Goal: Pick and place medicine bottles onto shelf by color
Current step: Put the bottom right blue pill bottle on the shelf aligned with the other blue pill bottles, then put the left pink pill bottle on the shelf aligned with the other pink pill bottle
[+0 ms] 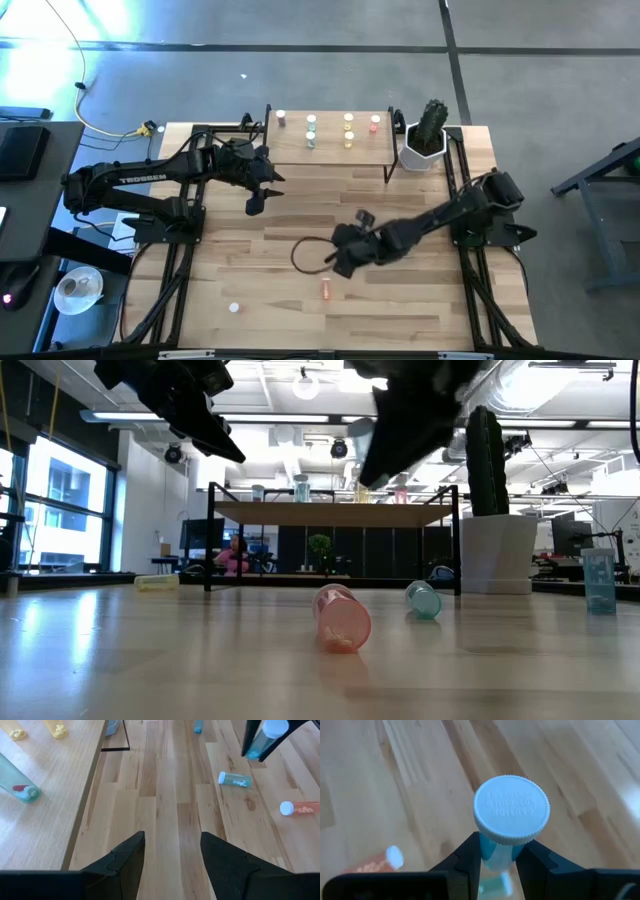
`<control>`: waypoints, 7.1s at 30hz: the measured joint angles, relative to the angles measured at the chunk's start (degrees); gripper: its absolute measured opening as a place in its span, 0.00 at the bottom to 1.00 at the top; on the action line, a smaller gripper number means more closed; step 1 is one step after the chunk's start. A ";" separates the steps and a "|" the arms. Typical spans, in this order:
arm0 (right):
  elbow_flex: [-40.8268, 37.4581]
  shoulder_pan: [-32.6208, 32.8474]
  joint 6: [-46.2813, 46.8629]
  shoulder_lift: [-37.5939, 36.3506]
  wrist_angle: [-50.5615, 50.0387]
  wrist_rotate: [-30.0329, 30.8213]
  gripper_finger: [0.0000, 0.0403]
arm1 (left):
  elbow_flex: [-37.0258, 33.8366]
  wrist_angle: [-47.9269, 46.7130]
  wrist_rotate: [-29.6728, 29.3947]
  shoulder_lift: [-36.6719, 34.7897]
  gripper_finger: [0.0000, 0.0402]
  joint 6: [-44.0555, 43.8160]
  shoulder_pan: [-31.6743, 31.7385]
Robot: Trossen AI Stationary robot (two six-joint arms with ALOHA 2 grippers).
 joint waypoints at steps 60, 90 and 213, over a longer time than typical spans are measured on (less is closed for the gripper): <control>3.44 -21.06 -28.01 -0.04 18.95 -16.80 0.22 | 0.00 27.54 -1.66 10.93 0.41 -4.57 -7.02; 4.57 -21.04 -24.93 -0.50 16.41 -16.65 0.46 | 0.00 25.25 -3.15 10.32 0.28 -3.63 -5.95; 18.56 -18.41 -16.55 -3.61 -16.62 -9.60 0.51 | 0.62 7.73 -6.90 -9.25 0.47 -8.60 15.86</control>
